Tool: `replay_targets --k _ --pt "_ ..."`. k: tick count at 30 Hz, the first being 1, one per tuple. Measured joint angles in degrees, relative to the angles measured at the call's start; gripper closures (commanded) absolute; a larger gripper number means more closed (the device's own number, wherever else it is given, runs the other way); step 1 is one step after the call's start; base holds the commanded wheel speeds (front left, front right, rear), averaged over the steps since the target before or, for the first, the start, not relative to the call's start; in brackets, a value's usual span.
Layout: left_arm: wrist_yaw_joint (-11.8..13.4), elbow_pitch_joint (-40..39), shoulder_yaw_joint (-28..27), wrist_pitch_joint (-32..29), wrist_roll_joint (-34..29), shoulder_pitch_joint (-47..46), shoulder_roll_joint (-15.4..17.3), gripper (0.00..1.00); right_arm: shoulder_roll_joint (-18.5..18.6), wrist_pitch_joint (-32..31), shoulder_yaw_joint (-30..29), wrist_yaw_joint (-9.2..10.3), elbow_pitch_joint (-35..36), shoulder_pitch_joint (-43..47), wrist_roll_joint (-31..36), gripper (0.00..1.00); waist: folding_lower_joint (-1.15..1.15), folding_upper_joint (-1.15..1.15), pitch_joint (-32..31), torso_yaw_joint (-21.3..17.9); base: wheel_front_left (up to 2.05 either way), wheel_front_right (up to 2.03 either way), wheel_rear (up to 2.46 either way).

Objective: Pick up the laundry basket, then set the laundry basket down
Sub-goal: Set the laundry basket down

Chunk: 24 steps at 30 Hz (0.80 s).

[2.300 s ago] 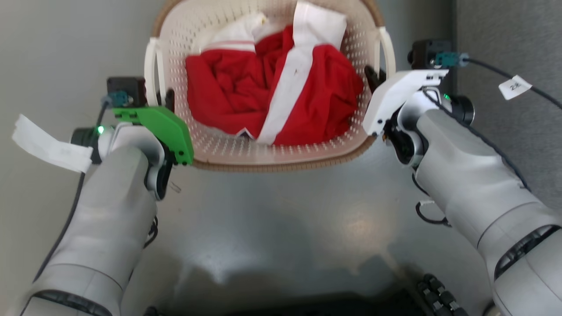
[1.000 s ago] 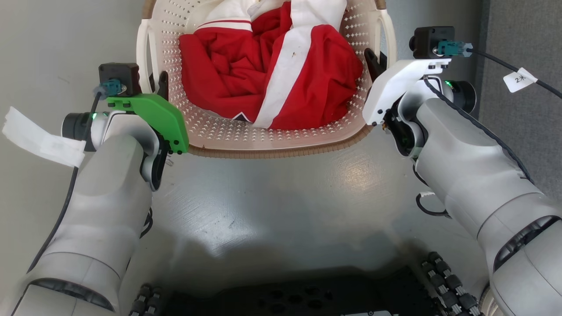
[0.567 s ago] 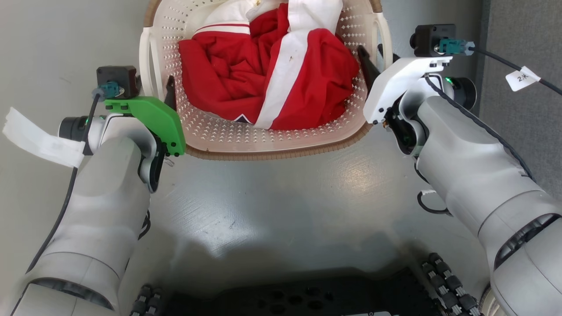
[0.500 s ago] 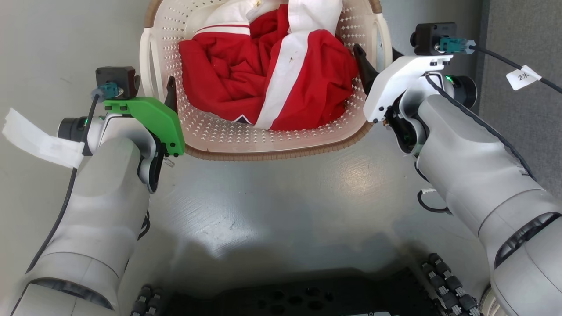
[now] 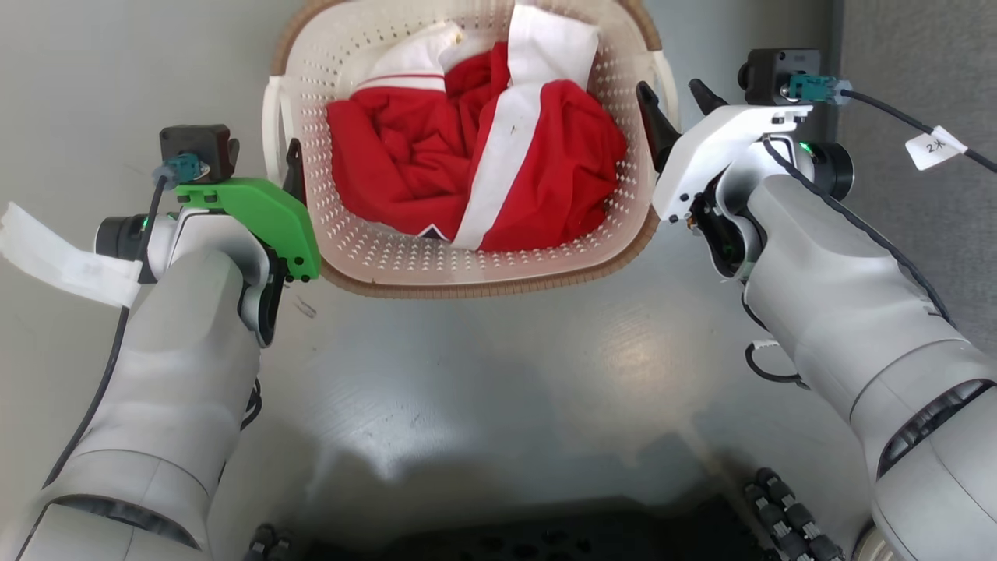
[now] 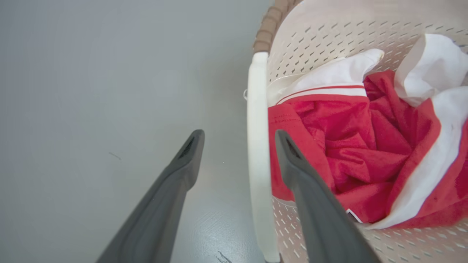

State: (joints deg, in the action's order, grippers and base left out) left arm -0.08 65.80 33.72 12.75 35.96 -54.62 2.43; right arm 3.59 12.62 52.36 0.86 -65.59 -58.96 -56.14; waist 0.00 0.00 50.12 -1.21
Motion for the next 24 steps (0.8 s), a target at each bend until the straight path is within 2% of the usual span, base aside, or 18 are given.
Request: replay_targets --k 19,24 --pt "-0.9 -0.4 -2.3 1.5 1.1 5.9 0.9 0.00 0.0 1.7 -0.6 -0.97 -1.6 4.1 0.7 0.00 0.00 0.00 -11.9 0.0 0.00 0.00 0.00" --pt "-0.9 -4.8 -4.1 1.6 1.1 8.0 2.3 0.00 0.2 1.7 -2.9 -1.10 0.6 5.0 1.3 0.00 0.00 0.00 -15.5 -0.1 0.00 0.00 0.00"
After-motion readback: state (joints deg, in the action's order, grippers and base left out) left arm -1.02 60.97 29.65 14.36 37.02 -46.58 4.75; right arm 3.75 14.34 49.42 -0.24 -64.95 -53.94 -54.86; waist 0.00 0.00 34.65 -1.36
